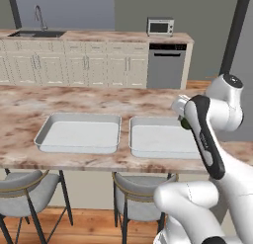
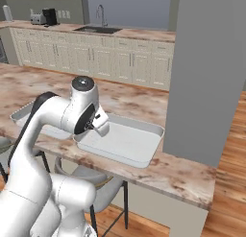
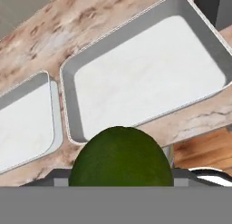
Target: Place the cold items (mango and lime) from the fridge in one tupperware on the dining counter. Place the warm items (kebab skewer and hot dog) in the stove area in another tupperware.
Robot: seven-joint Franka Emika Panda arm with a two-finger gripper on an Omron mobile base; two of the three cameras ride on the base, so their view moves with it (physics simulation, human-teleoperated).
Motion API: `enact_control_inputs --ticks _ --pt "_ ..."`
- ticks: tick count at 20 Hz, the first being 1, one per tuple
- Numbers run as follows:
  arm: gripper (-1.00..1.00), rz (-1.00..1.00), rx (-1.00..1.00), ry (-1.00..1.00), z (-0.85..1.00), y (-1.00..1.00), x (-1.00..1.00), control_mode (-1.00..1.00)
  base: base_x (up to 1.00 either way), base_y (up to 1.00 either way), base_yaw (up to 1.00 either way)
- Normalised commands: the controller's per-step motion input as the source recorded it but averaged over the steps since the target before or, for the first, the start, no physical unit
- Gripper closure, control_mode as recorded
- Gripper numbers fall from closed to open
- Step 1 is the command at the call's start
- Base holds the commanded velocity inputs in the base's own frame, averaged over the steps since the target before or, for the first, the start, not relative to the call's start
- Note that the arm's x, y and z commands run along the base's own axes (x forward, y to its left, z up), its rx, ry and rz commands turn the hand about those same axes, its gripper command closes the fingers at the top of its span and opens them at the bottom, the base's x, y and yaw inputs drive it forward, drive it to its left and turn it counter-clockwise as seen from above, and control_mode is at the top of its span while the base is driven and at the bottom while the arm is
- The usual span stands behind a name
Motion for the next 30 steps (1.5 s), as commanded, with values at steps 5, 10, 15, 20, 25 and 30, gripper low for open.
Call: enact_control_inputs --ticks 5,10,15,20,25,30 --pt "1.00 0.01 -0.08 0.25 -0.81 -0.07 0.51 -1.00 0.00 0.00 0.00" --pt "1.00 0.03 -0.14 0.24 -0.98 -0.27 0.48 -1.00 0.00 0.00 0.00" --pt "1.00 0.01 -0.02 0.07 -0.62 -0.65 0.44 -1.00 0.00 0.00 0.00" --pt "1.00 0.07 0.00 0.06 -0.25 -0.69 0.64 -1.00 0.00 0.00 0.00" --pt "1.00 0.10 0.00 0.09 -0.27 -0.26 0.92 -1.00 0.00 0.00 0.00" --pt "1.00 0.10 0.00 0.04 -0.47 -0.18 0.94 -1.00 0.00 0.00 0.00"
